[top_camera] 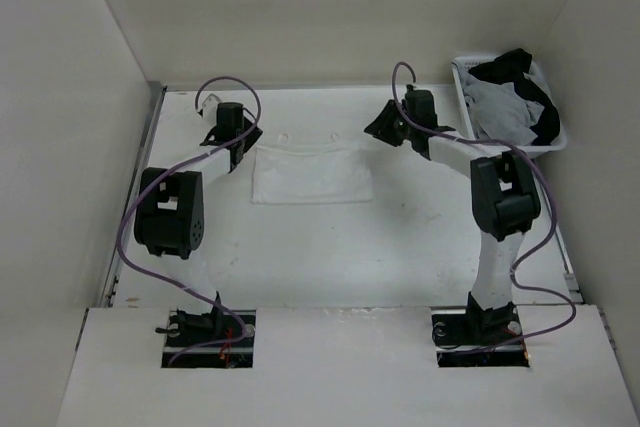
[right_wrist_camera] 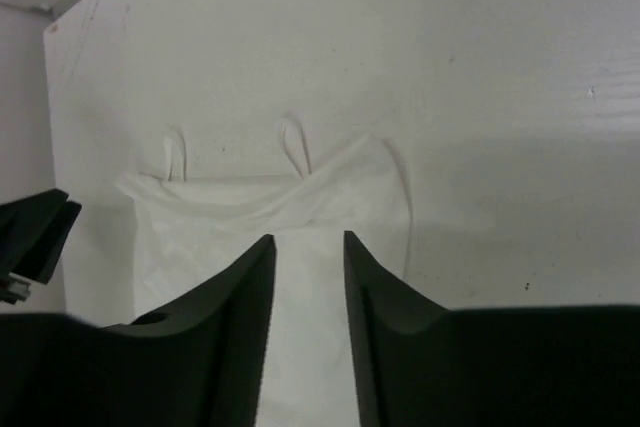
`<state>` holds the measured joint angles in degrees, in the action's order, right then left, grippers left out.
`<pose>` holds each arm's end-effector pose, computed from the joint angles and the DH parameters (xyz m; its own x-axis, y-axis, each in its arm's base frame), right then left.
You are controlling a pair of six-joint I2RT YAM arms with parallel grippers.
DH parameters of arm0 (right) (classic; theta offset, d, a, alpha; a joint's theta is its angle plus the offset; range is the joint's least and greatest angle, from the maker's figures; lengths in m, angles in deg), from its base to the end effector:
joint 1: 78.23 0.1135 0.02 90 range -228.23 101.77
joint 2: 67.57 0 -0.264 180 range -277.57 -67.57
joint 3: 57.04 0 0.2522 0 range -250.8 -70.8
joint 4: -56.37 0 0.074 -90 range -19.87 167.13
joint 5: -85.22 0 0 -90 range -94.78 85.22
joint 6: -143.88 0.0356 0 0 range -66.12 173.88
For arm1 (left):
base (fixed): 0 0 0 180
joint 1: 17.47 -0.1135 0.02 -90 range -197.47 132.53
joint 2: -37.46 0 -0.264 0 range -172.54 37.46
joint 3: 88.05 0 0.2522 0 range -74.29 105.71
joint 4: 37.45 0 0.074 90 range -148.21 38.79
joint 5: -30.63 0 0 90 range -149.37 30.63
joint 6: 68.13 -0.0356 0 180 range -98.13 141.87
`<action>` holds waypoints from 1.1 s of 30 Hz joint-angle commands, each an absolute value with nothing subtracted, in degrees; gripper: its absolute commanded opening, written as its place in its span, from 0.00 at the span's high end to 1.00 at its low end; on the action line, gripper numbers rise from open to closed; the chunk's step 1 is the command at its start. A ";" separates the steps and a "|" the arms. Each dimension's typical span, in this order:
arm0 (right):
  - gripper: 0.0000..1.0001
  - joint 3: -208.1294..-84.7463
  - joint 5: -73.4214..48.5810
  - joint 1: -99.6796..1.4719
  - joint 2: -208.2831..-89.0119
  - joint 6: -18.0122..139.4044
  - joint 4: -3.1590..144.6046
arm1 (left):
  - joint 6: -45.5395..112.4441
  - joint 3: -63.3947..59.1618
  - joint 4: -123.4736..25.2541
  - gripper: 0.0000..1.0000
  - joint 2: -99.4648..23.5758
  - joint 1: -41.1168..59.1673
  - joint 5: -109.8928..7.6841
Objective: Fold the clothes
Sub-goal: Fold the tank top
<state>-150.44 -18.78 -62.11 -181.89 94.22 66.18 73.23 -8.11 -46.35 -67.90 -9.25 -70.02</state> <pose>0.4372 0.1353 0.2086 -0.6779 0.4579 -0.5752 -0.0398 0.7583 0.6507 0.4045 -0.0518 0.1984 -0.3402 -0.7265 -0.5971 -0.4425 0.6840 -0.5800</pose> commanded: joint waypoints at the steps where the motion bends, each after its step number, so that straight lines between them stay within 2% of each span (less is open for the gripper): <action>1: 0.54 -152.46 -19.64 -62.37 -181.22 95.19 63.63 | 70.22 -6.68 -39.88 0.64 -65.38 -10.22 -67.46; 3: 0.50 -148.17 -18.32 -62.10 -177.80 94.58 62.75 | 70.21 -11.42 -39.61 0.62 -61.35 -9.61 -68.50; 4: 0.52 -144.75 -17.18 -61.76 -175.26 93.97 62.05 | 70.04 -14.49 -39.87 0.63 -58.80 -9.09 -69.38; 6: 0.63 -137.11 -15.25 -59.65 -170.25 92.65 60.12 | 70.74 -23.18 -39.79 0.67 -52.92 -7.51 -71.92; 8: 0.86 -129.03 -13.75 -57.98 -165.32 92.99 57.92 | 71.27 -31.79 -39.61 0.71 -47.90 -6.19 -72.72; 9: 0.92 -125.16 -13.22 -57.45 -163.30 93.25 56.34 | 71.35 -35.31 -39.79 0.72 -45.97 -5.83 -72.46; 10: 0.93 -121.81 -13.22 -57.01 -161.45 93.87 54.85 | 71.53 -38.74 -39.79 0.72 -44.21 -5.83 -71.77; 13: 0.90 -115.56 -13.48 -55.78 -157.93 94.92 52.64 | 72.58 -45.18 -39.52 0.71 -39.98 -6.62 -68.60; 17: 0.69 -110.63 -13.13 -54.81 -155.55 95.63 51.50 | 72.32 -47.92 -39.96 0.68 -37.24 -7.68 -65.96; 22: 0.58 -107.81 -14.36 -54.81 -157.04 97.12 48.95 | 72.15 -46.87 -38.74 0.66 -42.15 -8.03 -65.52; 24: 0.56 -107.98 -15.67 -54.90 -158.09 97.30 48.33 | 72.23 -46.16 -38.38 0.67 -44.35 -8.03 -64.56; 29: 0.55 -109.04 -18.31 -55.07 -160.55 98.00 47.10 | 72.76 -46.51 -38.12 0.75 -45.42 -8.03 -64.73; 33: 0.63 -110.26 -19.90 -55.69 -163.62 99.05 45.96 | 72.85 -46.69 -37.59 0.80 -45.68 -8.55 -64.73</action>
<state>-107.93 -17.77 -55.10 -161.74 97.78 50.62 72.72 -46.63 -37.45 -44.86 -8.09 -65.17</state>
